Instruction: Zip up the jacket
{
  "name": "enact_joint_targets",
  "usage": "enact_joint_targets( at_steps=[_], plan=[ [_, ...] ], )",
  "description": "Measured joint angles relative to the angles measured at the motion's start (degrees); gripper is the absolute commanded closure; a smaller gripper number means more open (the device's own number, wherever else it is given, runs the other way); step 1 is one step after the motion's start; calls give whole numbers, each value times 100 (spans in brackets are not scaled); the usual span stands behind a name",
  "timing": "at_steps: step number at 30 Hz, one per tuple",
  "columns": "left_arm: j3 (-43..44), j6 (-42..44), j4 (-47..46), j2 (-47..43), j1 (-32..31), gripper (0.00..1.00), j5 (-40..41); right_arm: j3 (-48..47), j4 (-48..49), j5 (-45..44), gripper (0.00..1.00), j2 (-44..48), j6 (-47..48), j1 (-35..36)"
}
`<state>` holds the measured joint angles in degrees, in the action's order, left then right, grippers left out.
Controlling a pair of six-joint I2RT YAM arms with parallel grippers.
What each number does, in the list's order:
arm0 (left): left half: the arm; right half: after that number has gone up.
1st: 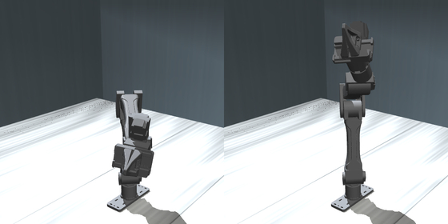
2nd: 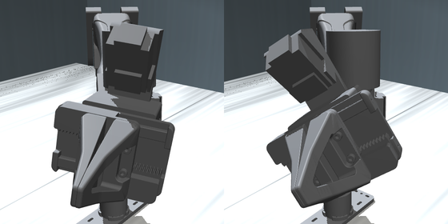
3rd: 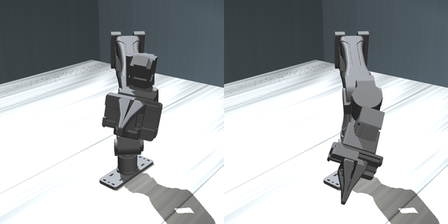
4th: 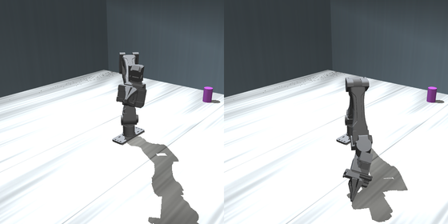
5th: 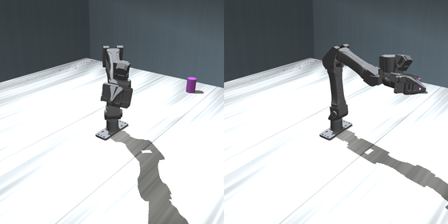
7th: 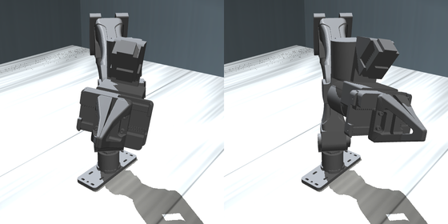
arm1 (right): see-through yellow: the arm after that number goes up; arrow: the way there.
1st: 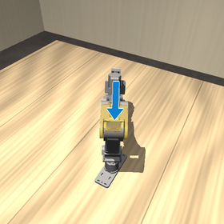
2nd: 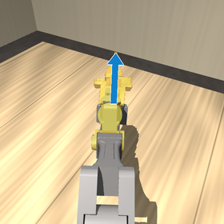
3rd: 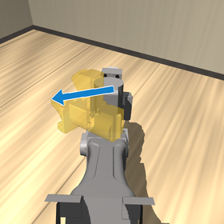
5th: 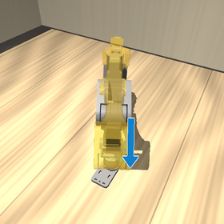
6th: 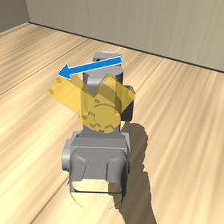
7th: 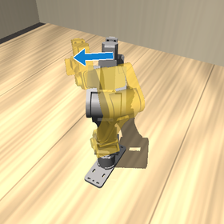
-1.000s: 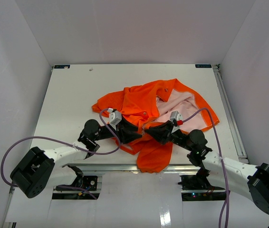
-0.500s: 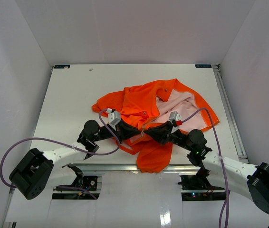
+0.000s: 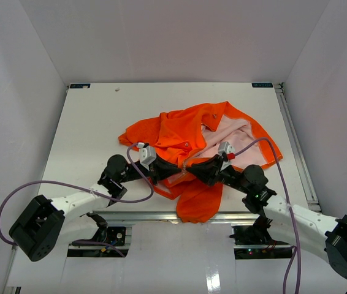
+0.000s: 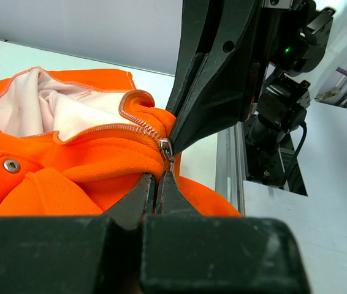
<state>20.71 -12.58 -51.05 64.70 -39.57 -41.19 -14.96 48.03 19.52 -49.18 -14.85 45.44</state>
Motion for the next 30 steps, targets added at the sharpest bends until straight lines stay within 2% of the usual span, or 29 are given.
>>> enact_joint_targets(
  at_steps=[16,20,24,30],
  plan=[
    [367,642,607,413,40,100,103,-337,-707,-155,92,-303,-249,-308],
    [472,506,766,539,95,100,180,-537,-935,-154,86,-542,-262,-381],
    [716,161,909,889,213,100,145,-872,-1357,-269,73,-864,-151,-455],
    [807,-324,1313,1253,247,100,-35,-1196,-1871,-323,63,-1237,0,-497]
  ],
)
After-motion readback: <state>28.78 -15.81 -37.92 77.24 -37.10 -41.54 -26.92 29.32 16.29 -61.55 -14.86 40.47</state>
